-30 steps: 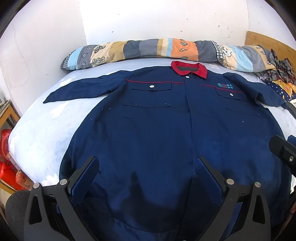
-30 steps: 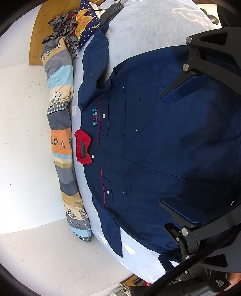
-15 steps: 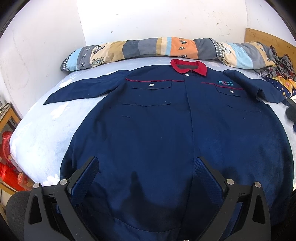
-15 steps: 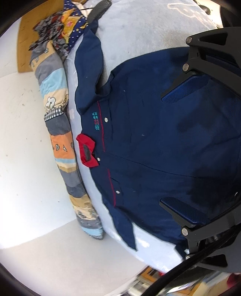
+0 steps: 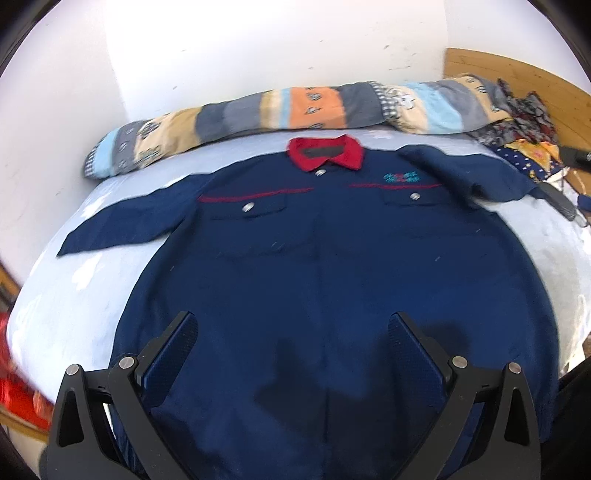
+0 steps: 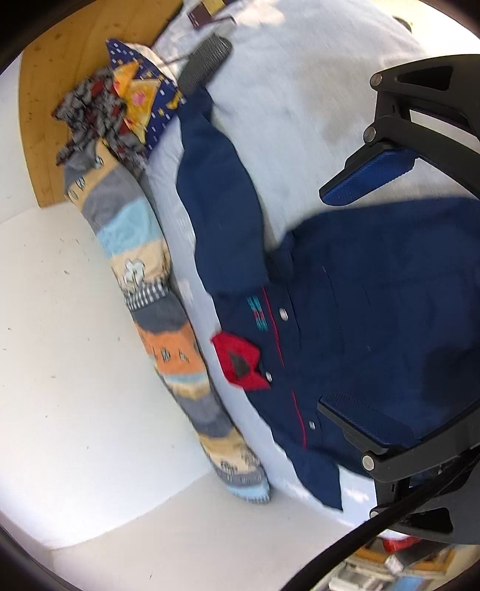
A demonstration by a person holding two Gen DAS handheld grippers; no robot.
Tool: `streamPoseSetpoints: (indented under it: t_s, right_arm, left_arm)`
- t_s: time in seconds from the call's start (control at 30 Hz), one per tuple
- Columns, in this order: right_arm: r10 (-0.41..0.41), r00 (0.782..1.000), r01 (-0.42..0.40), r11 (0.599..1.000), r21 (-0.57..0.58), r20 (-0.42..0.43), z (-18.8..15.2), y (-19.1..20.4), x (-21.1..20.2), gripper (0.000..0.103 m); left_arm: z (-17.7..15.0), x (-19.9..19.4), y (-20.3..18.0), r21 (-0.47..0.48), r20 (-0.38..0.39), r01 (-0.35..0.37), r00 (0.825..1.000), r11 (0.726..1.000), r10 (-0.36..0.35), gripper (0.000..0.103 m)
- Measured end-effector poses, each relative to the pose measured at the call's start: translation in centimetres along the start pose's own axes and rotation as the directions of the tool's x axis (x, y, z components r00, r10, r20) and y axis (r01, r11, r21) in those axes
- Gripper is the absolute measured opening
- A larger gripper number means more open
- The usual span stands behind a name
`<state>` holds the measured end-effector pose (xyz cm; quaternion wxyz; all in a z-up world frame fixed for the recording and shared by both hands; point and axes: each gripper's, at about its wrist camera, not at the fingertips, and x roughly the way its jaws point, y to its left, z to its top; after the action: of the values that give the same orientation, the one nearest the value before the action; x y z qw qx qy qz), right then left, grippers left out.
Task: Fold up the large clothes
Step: 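Grasp the navy sleeve cuff nearest the right gripper with the right gripper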
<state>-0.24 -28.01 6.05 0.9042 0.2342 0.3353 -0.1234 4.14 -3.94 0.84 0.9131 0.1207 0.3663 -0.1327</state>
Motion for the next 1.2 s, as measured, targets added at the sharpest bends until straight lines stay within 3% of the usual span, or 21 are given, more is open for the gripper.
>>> streamPoseSetpoints:
  t_s: [0.13,0.23,0.37,0.47,0.6,0.7,0.87,0.93,1.2]
  right_arm:
    - [-0.042,0.999,0.042,0.999,-0.009,0.020,0.8,-0.8,-0.3,0.103]
    - [-0.013,1.000,0.012,0.998,0.066,0.022,2.1,-3.0,-0.4,0.103]
    - [-0.047,0.998,0.043,0.993,0.108,0.038,3.8,-5.5,-0.8,0.103]
    - [-0.012,0.998,0.002,0.983,0.182,0.055,5.3,-8.2,-0.5,0.103]
    - [-0.029,0.999,0.016,0.944,0.328,0.034,8.1,-14.3,1.6,0.103]
    - [-0.030,0.999,0.017,0.912,0.410,0.025,10.0,-18.7,4.4,0.096]
    - [-0.004,1.000,0.005,0.813,0.582,-0.004,11.4,-25.2,10.2,0.081]
    - [-0.027,1.000,0.021,0.774,0.632,0.001,11.5,-26.9,11.5,0.077]
    - [-0.081,0.997,0.062,0.706,0.705,-0.006,11.6,-29.9,16.3,0.069]
  left_arm:
    - [2.5,0.0,-1.2,0.028,0.030,0.029,0.999,0.999,-0.030,0.103]
    - [3.7,0.6,-1.9,0.050,0.052,0.022,0.998,0.998,-0.025,0.103]
    - [3.6,1.5,-2.4,0.072,0.066,0.007,0.998,0.997,-0.012,0.103]
    - [3.4,2.4,-2.2,0.070,0.043,0.012,0.999,0.997,-0.015,0.103]
    - [3.5,3.1,-1.4,0.049,0.029,0.012,0.999,0.999,-0.013,0.103]
    - [3.6,3.5,-0.9,0.031,0.025,0.015,1.000,0.999,-0.016,0.103]
    - [3.9,4.2,-0.5,0.017,0.008,0.018,1.000,1.000,-0.018,0.103]
    - [4.0,4.7,-0.4,0.017,-0.002,0.014,1.000,1.000,-0.014,0.103]
    - [4.5,5.8,-0.1,0.014,-0.025,0.031,0.999,0.999,-0.030,0.103]
